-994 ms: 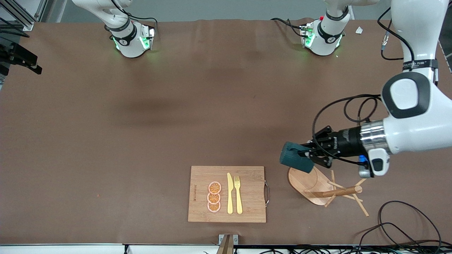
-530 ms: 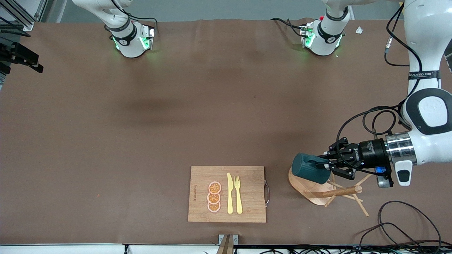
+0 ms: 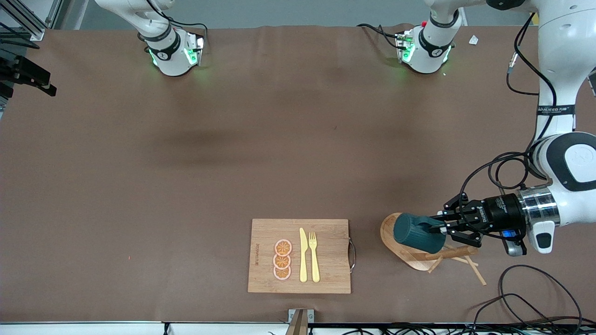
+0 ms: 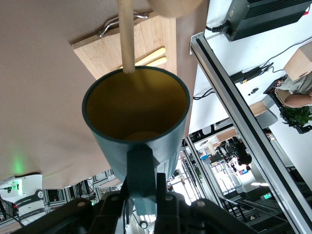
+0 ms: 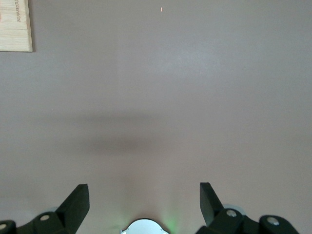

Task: Pass cup and hang on rack
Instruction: 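Hang the mug handle on a rack peg with the left gripper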

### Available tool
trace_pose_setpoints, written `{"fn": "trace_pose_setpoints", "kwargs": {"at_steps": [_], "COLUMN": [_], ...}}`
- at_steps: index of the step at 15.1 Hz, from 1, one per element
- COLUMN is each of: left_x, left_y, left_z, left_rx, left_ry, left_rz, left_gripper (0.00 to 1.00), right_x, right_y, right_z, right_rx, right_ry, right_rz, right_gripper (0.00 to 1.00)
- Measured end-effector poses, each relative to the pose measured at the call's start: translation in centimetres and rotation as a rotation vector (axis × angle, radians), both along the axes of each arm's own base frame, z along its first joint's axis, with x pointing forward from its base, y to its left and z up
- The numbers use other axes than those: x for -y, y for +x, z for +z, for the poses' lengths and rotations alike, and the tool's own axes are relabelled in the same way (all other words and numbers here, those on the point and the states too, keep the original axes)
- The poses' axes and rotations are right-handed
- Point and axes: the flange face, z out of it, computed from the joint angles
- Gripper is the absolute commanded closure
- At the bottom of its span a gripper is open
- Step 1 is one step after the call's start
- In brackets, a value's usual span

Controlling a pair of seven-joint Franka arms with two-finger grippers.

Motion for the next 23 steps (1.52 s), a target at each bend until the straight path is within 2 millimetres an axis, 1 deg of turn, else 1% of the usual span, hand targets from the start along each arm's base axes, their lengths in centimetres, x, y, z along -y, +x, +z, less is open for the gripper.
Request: {"fn": "trace_pose_setpoints", "kwargs": {"at_steps": [5,10,13,16,22,23], "left_x": [-0.4,-2.3,-3.0,-3.2,-4.1,-4.3], "left_y": [0.2,0.5,0.6,0.8,1.1,1.1], "left_z": [-1.4,-3.1,-3.2,-3.3,-4.7,-4.8], "left_rx": [-0.016,-0.036,-0.036,-0.032,-0.043,-0.043], "left_ry": [0.001,0.004,0.005,0.010,0.018,0.018], "left_rz": [0.006,0.036,0.049,0.065,0.091,0.096], "left_gripper": [0.99,0.98,0.97,0.96,0.93,0.91], "right_x": [0.0,0.1,0.1,0.2,0.2,0.2], "right_y": [0.1,0.1,0.1,0.2,0.3,0.4], "right_z": [0.1,0.0,0.0,-0.1,-0.5,-0.5], "right_rx": [0.006,0.006,0.008,0.013,0.011,0.011], "right_ry": [0.000,0.000,0.000,-0.001,-0.001,-0.001], "right_rz": [0.000,-0.002,-0.001,-0.002,-0.002,-0.002], "right_gripper": [0.00,0.00,0.00,0.00,0.00,0.00]}}
